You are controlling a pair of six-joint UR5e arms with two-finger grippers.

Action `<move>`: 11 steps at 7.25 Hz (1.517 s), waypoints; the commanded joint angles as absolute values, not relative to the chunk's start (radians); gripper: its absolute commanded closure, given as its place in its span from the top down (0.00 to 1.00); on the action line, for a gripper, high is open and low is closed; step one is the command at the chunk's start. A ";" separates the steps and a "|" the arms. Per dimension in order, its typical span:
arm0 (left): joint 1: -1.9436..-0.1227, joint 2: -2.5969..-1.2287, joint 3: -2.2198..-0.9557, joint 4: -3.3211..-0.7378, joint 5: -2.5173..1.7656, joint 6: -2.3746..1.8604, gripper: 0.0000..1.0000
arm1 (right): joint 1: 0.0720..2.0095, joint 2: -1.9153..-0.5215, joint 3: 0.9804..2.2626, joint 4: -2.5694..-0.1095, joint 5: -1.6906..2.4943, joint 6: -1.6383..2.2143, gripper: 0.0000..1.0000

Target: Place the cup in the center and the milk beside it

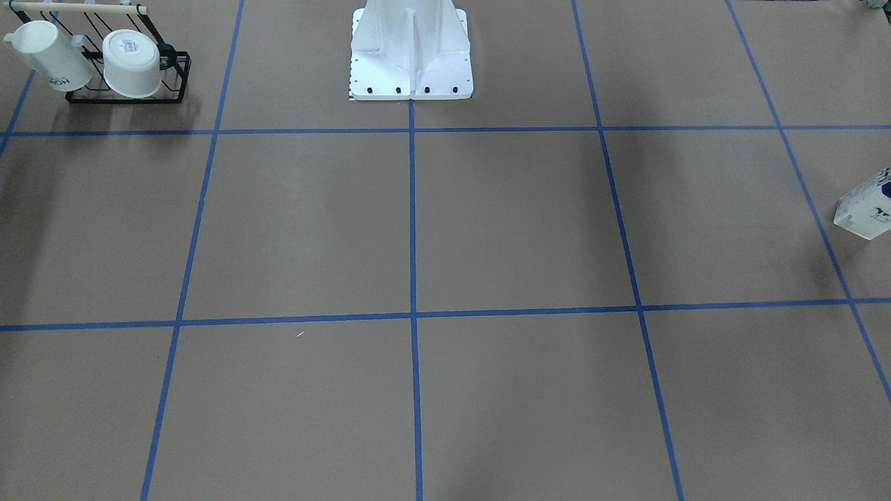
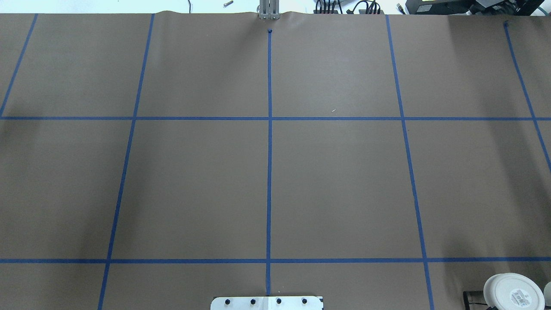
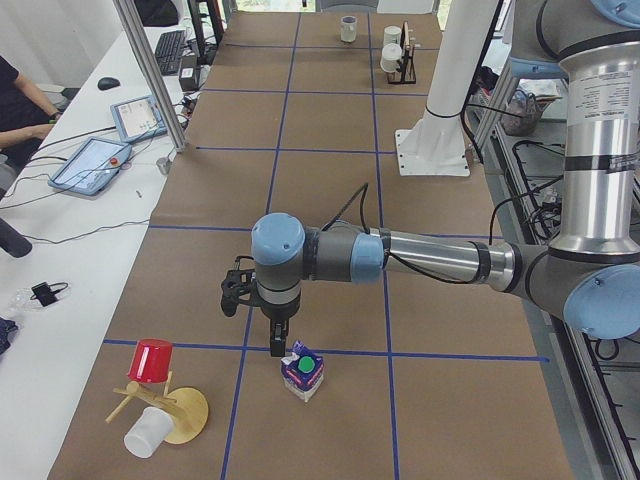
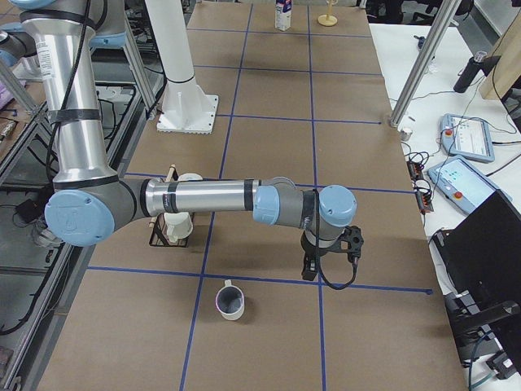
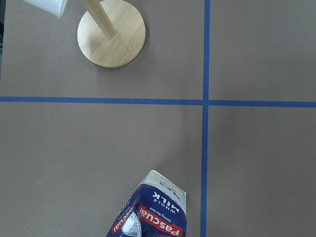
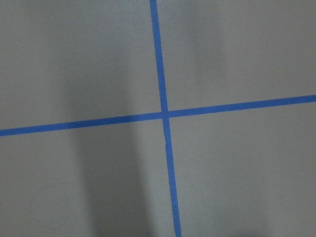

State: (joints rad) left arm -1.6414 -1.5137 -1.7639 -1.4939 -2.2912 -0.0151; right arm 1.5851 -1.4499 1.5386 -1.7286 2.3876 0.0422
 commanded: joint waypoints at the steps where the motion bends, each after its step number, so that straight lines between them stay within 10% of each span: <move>1: -1.641 -1.525 -1.784 -1.505 -2.295 -0.014 0.98 | 1.586 -1.446 1.540 -1.697 2.388 0.049 1.00; 11: -1.643 -1.543 -1.798 -1.549 -2.296 -0.018 0.98 | 1.638 -1.873 1.513 -1.267 2.385 -0.057 1.00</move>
State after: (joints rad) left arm -1.6428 -1.5433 -1.7972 -1.5499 -2.2961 -0.0184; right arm 1.6379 -1.8588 1.5354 -1.2789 2.3855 -0.0511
